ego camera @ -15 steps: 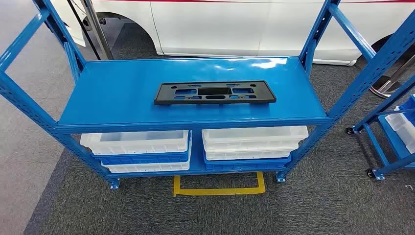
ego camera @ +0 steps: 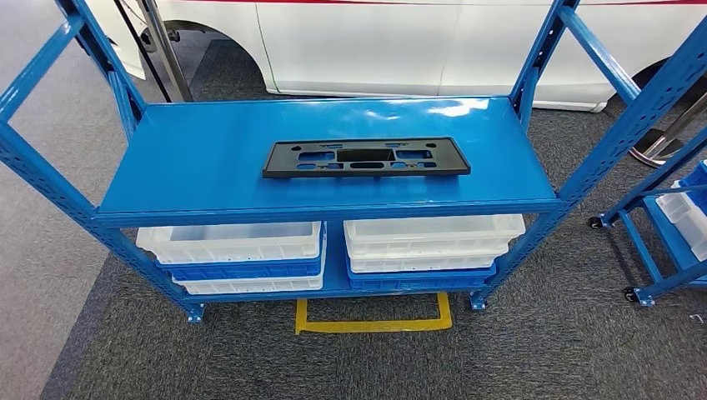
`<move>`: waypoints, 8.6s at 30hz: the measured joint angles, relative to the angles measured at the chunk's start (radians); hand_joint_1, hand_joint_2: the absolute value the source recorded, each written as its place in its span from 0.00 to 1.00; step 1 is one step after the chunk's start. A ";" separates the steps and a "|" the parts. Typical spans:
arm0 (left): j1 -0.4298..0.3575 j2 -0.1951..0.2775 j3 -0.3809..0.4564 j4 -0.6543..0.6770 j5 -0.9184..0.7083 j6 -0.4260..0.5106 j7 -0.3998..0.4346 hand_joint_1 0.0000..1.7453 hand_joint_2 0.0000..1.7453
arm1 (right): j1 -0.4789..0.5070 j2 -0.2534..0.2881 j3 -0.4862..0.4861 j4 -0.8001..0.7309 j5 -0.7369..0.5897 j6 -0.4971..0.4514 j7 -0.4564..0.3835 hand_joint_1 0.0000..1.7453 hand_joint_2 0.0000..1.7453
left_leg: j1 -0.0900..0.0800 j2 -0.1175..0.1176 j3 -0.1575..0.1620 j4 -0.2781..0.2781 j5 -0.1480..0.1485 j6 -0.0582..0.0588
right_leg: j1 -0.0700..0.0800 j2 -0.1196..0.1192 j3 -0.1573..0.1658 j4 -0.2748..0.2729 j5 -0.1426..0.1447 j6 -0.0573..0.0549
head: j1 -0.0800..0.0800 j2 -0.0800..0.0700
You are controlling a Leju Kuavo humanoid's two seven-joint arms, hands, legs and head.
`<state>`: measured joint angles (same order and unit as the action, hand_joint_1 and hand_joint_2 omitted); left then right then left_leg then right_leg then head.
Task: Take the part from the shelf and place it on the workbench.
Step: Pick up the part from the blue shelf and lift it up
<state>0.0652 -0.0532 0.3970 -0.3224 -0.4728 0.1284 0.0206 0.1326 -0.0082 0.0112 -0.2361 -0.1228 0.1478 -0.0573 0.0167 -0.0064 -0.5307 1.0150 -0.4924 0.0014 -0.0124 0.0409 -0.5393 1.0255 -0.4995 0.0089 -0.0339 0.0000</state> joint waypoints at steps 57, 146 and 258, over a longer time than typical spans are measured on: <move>-0.080 -0.057 0.558 0.124 -0.545 0.021 -0.047 0.00 0.00 | 0.387 -0.144 -0.195 -1.943 0.567 -0.222 -0.176 0.00 0.00 | 0.000 -0.004 -0.005 0.001 0.002 -0.003 | -0.001 -0.004 -0.003 0.003 0.000 0.000 | 0.000 0.000; -0.075 -0.052 0.496 0.129 -0.671 -0.102 -0.005 0.00 0.00 | 0.074 -0.566 0.545 -1.883 1.449 -0.454 0.220 0.00 0.00 | 0.021 0.011 0.001 0.052 -0.059 -0.035 | -0.018 -0.035 -0.030 0.017 0.008 -0.015 | 0.003 0.000; -0.071 -0.057 0.476 0.132 -0.752 -0.103 -0.037 0.00 0.00 | -0.353 -0.139 0.696 -1.554 0.974 -0.188 0.102 0.00 1.00 | -0.017 0.000 -0.079 0.017 0.058 0.020 | 0.002 -0.040 0.034 -0.008 -0.031 -0.004 | 0.010 0.000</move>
<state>-0.0054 -0.1105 0.8728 -0.1904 -1.2253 0.0249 -0.0168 -0.2205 -0.1476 0.7075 -1.7897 0.8510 -0.0401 0.0451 -0.0006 -0.0069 -0.6098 1.0320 -0.4344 0.0213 -0.0105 0.0008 -0.5051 1.0179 -0.5306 0.0048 -0.0238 0.0000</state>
